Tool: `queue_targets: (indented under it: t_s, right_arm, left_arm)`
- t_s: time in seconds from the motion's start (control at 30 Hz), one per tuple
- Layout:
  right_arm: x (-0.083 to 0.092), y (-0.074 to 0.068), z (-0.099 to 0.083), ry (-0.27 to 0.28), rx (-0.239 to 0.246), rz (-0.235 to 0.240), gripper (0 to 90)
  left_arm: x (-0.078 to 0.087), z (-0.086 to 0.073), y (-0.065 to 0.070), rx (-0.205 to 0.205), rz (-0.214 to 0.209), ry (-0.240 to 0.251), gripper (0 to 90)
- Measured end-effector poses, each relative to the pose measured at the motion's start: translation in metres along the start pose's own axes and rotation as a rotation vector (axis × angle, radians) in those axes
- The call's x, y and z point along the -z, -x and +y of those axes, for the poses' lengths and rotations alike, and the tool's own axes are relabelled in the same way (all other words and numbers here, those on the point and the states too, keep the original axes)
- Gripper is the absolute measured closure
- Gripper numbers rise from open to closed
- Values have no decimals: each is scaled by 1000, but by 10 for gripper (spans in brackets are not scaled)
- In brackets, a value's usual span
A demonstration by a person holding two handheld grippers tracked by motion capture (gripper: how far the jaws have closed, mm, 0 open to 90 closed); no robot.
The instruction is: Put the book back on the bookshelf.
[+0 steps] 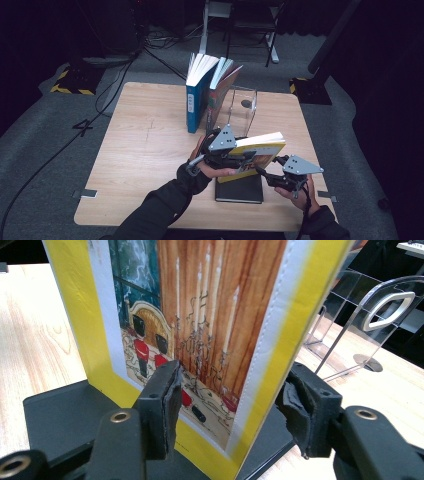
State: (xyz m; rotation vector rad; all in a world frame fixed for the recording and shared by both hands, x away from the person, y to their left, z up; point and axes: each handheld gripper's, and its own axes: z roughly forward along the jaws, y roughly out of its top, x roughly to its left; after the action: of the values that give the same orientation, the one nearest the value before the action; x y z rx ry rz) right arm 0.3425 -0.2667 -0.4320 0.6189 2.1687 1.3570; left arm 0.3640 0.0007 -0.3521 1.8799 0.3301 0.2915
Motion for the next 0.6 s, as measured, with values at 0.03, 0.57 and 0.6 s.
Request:
queue_targets:
  t_s: [0.03,0.57,0.6]
  right_arm:
    - [0,0,0,-1,1,1,444]
    - [0,2,-1,-2,-11,9,430]
    - [0,2,-1,-3,-9,9,428]
  left_arm:
    - [0,1,0,-1,2,-3,527]
    - [-4,9,0,-25,7,-11,680]
    - [-4,9,0,-28,10,-12,681]
